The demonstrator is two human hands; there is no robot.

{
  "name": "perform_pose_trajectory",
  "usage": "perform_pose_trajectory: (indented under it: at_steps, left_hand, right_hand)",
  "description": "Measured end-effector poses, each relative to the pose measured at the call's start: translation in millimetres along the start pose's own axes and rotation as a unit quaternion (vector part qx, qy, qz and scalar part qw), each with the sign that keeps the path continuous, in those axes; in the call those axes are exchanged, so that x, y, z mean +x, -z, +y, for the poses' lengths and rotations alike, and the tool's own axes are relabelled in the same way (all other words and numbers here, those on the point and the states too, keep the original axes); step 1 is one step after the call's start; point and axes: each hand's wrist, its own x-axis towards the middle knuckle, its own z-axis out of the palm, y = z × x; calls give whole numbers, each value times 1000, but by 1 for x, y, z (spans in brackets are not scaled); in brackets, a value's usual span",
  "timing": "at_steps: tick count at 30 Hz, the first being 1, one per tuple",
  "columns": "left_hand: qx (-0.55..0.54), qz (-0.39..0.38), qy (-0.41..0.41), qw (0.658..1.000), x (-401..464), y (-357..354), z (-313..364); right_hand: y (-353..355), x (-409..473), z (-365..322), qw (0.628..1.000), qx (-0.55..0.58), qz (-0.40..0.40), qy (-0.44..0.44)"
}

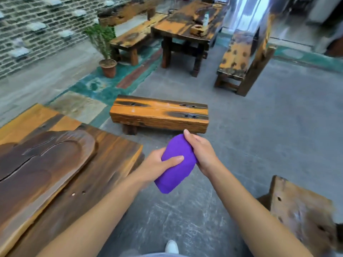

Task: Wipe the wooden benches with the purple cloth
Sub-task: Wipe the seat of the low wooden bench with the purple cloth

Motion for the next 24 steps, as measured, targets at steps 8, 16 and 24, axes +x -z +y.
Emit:
perform_pose_trajectory:
  at_steps: [8,16,24]
  left_hand:
    - [-77,85,-33,993,172,-48,46]
    - [-245,58,60,966,370,-89,77]
    - [-381,-103,136,909,513,-114,115]
  right_hand:
    - [105,118,-47,992,50,113,11]
    - [164,264,-80,988,-68,134,27]
    - [251,404,-125,969,-219,117,-4]
